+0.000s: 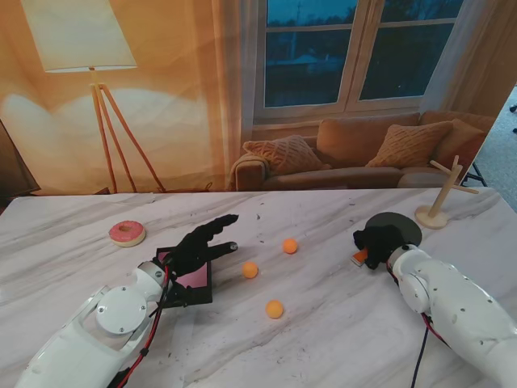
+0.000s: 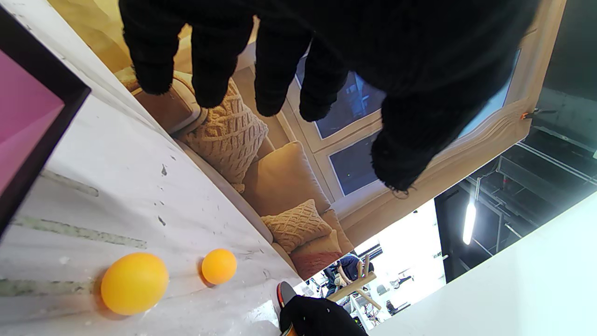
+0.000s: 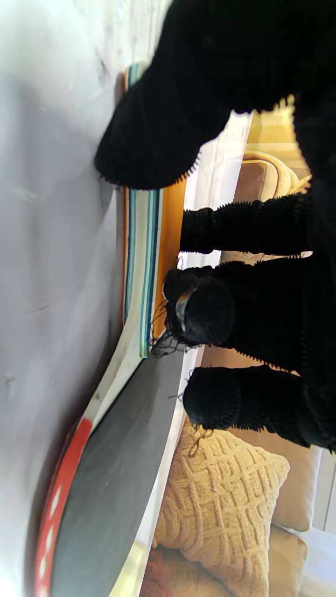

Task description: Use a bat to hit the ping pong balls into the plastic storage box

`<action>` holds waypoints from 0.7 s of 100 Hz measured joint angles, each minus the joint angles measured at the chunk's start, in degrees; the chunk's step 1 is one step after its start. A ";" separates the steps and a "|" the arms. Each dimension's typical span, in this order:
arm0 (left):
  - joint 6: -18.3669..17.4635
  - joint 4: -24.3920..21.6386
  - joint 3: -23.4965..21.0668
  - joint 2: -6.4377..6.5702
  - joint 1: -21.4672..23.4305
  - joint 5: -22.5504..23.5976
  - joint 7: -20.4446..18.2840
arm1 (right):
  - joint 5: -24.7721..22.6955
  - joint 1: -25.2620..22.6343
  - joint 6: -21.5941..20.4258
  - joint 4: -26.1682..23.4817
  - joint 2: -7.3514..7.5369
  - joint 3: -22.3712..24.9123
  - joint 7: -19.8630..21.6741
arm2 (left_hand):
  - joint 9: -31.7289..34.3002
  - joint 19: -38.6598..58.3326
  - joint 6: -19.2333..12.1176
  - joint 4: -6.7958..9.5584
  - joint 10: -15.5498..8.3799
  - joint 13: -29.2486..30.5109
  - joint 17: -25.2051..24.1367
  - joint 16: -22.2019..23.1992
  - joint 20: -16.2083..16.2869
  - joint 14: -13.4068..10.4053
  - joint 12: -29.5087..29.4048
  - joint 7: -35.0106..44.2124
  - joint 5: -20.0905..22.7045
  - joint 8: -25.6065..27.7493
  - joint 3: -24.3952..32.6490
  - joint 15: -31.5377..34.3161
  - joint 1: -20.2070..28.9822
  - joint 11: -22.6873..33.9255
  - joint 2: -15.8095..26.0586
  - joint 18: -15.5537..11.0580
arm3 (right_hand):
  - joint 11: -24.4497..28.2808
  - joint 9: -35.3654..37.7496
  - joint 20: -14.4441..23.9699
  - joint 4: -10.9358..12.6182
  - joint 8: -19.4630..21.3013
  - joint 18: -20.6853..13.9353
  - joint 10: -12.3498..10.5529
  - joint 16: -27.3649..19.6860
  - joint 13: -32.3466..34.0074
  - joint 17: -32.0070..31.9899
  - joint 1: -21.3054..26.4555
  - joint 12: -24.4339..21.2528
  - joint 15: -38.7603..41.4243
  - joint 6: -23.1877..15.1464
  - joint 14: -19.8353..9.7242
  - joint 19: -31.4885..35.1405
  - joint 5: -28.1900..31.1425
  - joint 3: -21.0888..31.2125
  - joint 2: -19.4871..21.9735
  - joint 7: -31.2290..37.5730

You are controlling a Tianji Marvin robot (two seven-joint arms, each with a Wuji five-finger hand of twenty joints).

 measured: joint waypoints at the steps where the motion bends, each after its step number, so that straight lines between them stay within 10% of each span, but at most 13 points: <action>1: 0.00 0.01 0.00 0.00 0.00 0.00 0.00 | 0.14 0.13 0.07 0.15 -0.03 -0.20 -0.09 | 0.00 0.00 0.00 0.00 0.00 0.00 0.00 0.00 0.00 0.00 0.00 0.00 0.00 0.00 0.00 0.00 0.00 0.00 0.00 0.00 | 0.00 0.11 -0.02 0.00 -0.09 0.00 0.00 -0.01 0.03 0.05 0.00 -0.02 0.05 0.00 0.00 0.01 0.10 0.01 0.01 0.00; 16: 0.04 0.05 0.08 0.00 -0.06 -0.09 -0.04 | 1.75 1.70 0.62 2.26 -0.56 -2.34 -1.28 | 0.00 0.00 0.00 0.00 0.00 0.00 0.00 0.00 0.00 0.01 0.00 0.00 0.01 0.00 0.00 0.00 0.00 0.00 0.05 0.00 | -0.12 0.53 -1.13 -0.12 -1.84 0.00 -0.02 -0.81 0.09 0.47 0.04 -0.06 0.68 -0.61 0.11 0.70 1.98 0.11 0.79 0.87; 40: 0.09 0.06 0.14 0.00 -0.09 -0.29 -0.20 | 3.46 2.63 0.93 4.08 -1.20 -3.51 -3.12 | 0.00 0.00 0.00 0.00 0.00 0.00 0.00 0.00 0.00 0.02 0.00 0.00 0.01 0.00 -0.69 0.00 0.00 0.00 0.10 0.00 | -2.20 2.43 -2.18 -6.54 -13.69 0.01 0.93 -2.38 1.70 1.15 2.29 -2.07 0.76 -2.62 0.80 1.42 6.12 -0.92 2.01 3.38; 70: 0.08 0.20 0.34 -0.01 -0.25 -0.84 -0.20 | 1.30 -3.11 0.80 -0.30 -1.53 6.04 -2.90 | 0.00 0.00 0.00 0.00 0.00 0.00 0.00 0.00 0.00 0.03 0.00 0.00 0.02 0.00 -0.92 0.00 0.00 0.00 0.12 0.00 | -3.31 3.06 -2.65 -8.61 -18.61 0.18 1.76 -2.64 2.14 1.35 2.79 -3.59 0.75 -2.54 1.35 1.83 12.42 -3.03 1.97 1.18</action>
